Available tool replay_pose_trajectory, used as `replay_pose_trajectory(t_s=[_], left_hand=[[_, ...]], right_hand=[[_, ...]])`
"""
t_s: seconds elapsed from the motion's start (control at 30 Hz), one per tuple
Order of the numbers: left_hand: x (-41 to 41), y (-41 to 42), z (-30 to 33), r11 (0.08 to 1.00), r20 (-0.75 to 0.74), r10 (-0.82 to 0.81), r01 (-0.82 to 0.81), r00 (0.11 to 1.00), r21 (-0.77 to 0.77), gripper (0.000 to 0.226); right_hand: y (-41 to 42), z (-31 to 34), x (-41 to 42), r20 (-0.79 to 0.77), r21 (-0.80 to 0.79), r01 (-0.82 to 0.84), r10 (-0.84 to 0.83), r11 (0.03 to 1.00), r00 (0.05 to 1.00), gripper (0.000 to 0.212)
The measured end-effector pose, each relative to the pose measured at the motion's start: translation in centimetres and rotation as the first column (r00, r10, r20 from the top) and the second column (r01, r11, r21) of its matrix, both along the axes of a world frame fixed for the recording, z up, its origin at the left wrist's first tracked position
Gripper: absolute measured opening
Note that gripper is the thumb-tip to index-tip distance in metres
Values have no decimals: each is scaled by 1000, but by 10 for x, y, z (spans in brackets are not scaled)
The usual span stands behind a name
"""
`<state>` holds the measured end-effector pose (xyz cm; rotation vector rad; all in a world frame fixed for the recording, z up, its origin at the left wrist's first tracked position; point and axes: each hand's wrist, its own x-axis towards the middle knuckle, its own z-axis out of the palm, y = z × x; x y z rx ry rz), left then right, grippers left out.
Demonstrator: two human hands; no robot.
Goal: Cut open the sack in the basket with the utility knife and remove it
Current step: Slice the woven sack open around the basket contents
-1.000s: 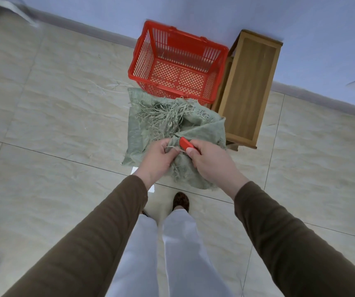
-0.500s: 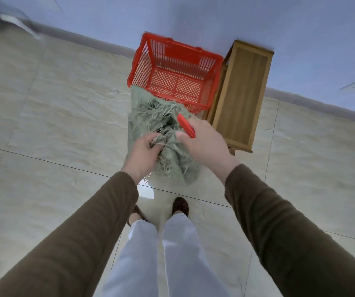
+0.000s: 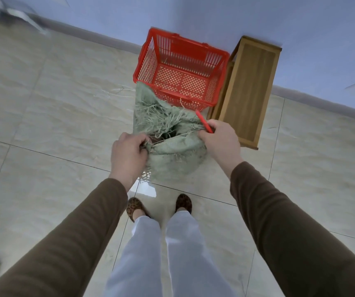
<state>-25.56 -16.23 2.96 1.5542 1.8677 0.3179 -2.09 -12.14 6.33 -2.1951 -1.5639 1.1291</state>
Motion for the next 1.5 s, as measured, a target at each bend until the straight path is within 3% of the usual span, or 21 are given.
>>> replay_pose_trajectory(t_s=[0.07, 0.13, 0.2, 0.33, 0.4, 0.43, 0.47, 0.5, 0.53, 0.6, 0.63, 0.7, 0.8, 0.87, 1.0, 1.07, 1.13, 1.2, 1.37, 1.43, 1.5], left_hand=[[-4, -2, 1, 999, -174, -18, 9, 985, -52, 30], [-8, -1, 6, 968, 11, 191, -186, 982, -166, 25], [-4, 7, 10, 934, 162, 353, -335, 922, -125, 33], [35, 37, 12, 951, -42, 198, -202, 979, -236, 114], [47, 47, -3, 913, -28, 283, -278, 959, -299, 120], [47, 51, -13, 875, 74, 411, -370, 909, -313, 105], [43, 53, -23, 793, 233, 585, -488, 777, -365, 79], [39, 54, -30, 674, 360, 735, -563, 574, -479, 52], [35, 52, -36, 585, 426, 811, -568, 402, -579, 40], [31, 44, -42, 561, 498, 824, -515, 270, -648, 41], [31, 38, -38, 599, 527, 797, -497, 295, -628, 40], [33, 30, -28, 658, 583, 748, -468, 317, -589, 36], [36, 20, -18, 717, 643, 695, -378, 322, -585, 32], [35, 18, -16, 764, 669, 645, -331, 371, -553, 34], [19, 16, -13, 861, 690, 508, -308, 515, -404, 34], [7, 15, -13, 915, 610, 384, -199, 693, -350, 44], [-3, 15, -16, 931, 489, 323, -178, 810, -319, 39], [-8, 20, -13, 916, 553, 393, -257, 735, -309, 17], [-1, 38, 0, 811, 761, 573, -339, 303, -476, 24], [3, 43, -1, 775, 736, 618, -371, 276, -511, 17], [2, 43, -5, 799, 690, 599, -359, 406, -483, 6]], right_hand=[[-2, 1, 1, -145, -20, 79, -81, 997, 986, 21], [-4, 6, 0, -288, -50, 109, -119, 993, 950, 19], [-7, 12, -5, -364, -59, 96, -111, 994, 925, 18], [-14, 23, -15, -454, -94, 24, -64, 995, 889, 18], [-18, 27, -13, -487, -124, -43, -23, 991, 873, 13], [-19, 28, -10, -493, -163, -57, -31, 985, 870, 12], [-20, 27, -4, -481, -218, -52, -61, 974, 874, 13], [-19, 24, 3, -448, -284, -21, -113, 958, 887, 14], [-18, 20, 9, -364, -322, 20, -143, 947, 921, 15], [-16, 13, 14, -35, -213, 11, -19, 977, 999, 17], [-16, 14, 11, 71, -95, -34, 40, 995, 997, 33], [-13, 13, -10, 25, 43, -145, 144, 988, 989, 86], [-7, 0, -50, -35, -63, -317, 316, 946, 948, 125], [0, -14, -63, 38, -84, -347, 351, 934, 935, 117], [24, -31, -57, -6, -55, -136, 135, 989, 991, 24], [36, -30, -46, -113, -93, -43, 33, 995, 993, 16], [43, -20, -37, -270, -156, 3, -45, 988, 962, 32], [47, -11, -30, -442, -229, -14, -91, 973, 893, 33], [52, -6, -30, -517, -341, 4, -191, 940, 834, 25], [56, -6, -31, -449, -345, 134, -289, 929, 846, 28], [60, -5, -30, -382, -351, 236, -369, 906, 847, 31]])
